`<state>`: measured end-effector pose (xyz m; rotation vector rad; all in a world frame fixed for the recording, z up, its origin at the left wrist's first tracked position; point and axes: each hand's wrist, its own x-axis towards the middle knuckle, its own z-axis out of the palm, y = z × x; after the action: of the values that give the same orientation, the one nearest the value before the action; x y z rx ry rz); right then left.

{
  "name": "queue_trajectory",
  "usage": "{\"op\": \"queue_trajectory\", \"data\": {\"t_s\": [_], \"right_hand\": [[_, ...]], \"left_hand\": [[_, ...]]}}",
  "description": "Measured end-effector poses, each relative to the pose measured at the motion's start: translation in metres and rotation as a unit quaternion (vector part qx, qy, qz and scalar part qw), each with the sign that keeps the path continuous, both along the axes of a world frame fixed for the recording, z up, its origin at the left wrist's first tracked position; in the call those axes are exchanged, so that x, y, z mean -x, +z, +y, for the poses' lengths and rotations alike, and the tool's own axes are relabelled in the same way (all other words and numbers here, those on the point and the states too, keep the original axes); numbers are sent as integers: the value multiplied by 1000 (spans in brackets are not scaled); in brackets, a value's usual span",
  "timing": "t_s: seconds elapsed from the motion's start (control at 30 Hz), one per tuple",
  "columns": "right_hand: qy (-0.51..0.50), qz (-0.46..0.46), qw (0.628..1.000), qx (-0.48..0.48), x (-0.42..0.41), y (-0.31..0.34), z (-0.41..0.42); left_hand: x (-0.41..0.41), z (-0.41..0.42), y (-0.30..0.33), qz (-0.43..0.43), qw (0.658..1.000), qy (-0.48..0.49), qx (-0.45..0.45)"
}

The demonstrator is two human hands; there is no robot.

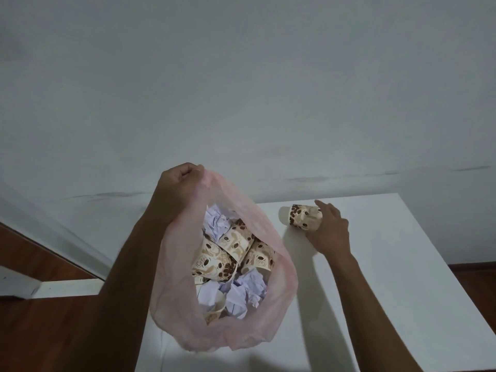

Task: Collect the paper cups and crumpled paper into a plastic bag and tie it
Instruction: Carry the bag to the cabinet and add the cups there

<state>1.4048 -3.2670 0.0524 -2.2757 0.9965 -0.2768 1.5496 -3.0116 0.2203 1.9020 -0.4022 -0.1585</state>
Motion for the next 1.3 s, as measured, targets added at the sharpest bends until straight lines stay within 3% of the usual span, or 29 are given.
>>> {"op": "queue_trajectory", "data": {"t_s": [0.07,0.33,0.47,0.63,0.77,0.87,0.97,1.03,1.2,1.3], "right_hand": [[15,-22,999,-30,4,-11,-8],[32,-132,991,2,17,-26,-11],[-10,-142,989,-32,21,-13,-1],[-71,-249,958,-126,30,37,23],[3,-338,928,-153,40,98,54],[139,-311,923,-180,46,130,85],[244,-240,931,-128,42,132,125],[289,-203,932,-81,36,120,147],[392,-111,907,-107,36,95,164],[394,-140,904,-84,38,95,149]], "left_hand": [[3,2,0,-3,1000,6,-2],[7,11,5,-12,998,65,-5],[13,8,7,-11,998,64,13],[5,9,4,14,999,41,16],[-3,7,4,1,999,41,17],[-8,10,3,-5,999,48,8],[-13,12,1,-8,999,46,9],[-15,14,0,-13,999,53,7],[-21,22,0,-9,998,54,-5],[-21,25,2,-18,998,58,-2]]}}
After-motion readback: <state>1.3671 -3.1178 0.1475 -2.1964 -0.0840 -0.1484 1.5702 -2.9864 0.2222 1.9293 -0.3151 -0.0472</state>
